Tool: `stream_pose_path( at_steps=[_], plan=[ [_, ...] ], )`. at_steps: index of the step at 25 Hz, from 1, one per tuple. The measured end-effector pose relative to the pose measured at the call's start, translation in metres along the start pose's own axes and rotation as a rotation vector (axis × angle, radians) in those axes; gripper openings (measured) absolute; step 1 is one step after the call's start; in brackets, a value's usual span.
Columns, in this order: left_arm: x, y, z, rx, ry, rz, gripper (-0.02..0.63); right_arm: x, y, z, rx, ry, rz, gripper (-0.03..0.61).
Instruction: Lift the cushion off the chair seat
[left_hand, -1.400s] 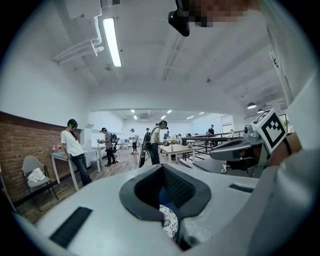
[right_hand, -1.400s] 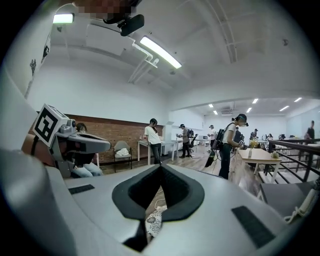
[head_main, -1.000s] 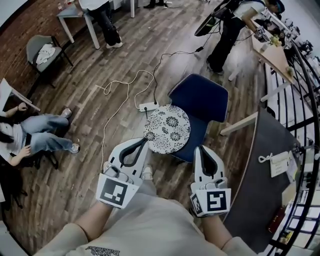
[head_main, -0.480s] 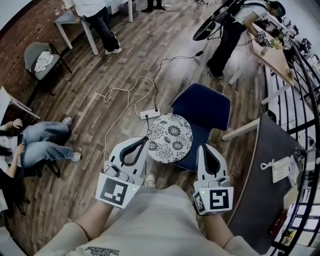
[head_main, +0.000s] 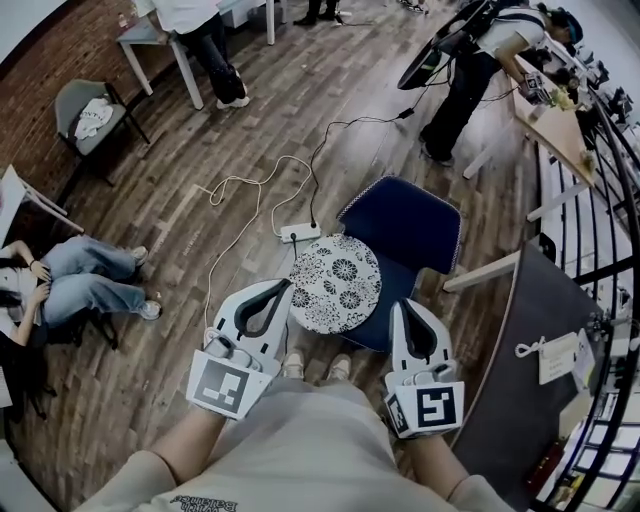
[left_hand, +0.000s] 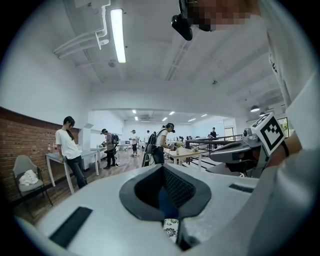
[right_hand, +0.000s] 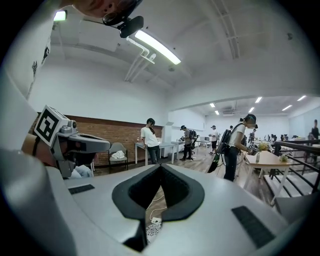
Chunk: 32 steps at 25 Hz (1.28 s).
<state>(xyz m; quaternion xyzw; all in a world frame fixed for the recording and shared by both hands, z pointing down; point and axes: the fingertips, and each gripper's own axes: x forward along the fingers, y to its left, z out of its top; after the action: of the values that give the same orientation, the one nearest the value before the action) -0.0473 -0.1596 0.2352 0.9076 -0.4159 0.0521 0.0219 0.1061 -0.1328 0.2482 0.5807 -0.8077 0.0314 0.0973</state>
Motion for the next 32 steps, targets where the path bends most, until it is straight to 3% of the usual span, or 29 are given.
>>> stream_pose_path(
  at_steps=[4, 13, 19, 25, 28, 32],
  plan=[
    [0.008, -0.008, -0.015, -0.026, 0.036, -0.036, 0.005, 0.005, -0.007, -0.015, 0.026, 0.03, 0.022, 0.002],
    [0.037, 0.019, -0.085, -0.067, 0.116, 0.014, 0.005, 0.035, -0.041, -0.089, 0.068, 0.14, -0.03, 0.002],
    [0.064, 0.069, -0.189, -0.212, 0.216, 0.045, 0.011, 0.072, -0.066, -0.168, 0.102, 0.26, -0.037, 0.003],
    [0.101, 0.096, -0.31, -0.343, 0.341, -0.016, 0.085, 0.12, -0.093, -0.251, 0.131, 0.343, -0.057, 0.006],
    [0.116, 0.102, -0.369, -0.419, 0.374, -0.038, 0.1, 0.138, -0.102, -0.298, 0.184, 0.395, -0.069, 0.107],
    [0.124, 0.115, -0.446, -0.516, 0.413, -0.004, 0.101, 0.157, -0.109, -0.363, 0.192, 0.454, -0.074, 0.123]
  ],
)
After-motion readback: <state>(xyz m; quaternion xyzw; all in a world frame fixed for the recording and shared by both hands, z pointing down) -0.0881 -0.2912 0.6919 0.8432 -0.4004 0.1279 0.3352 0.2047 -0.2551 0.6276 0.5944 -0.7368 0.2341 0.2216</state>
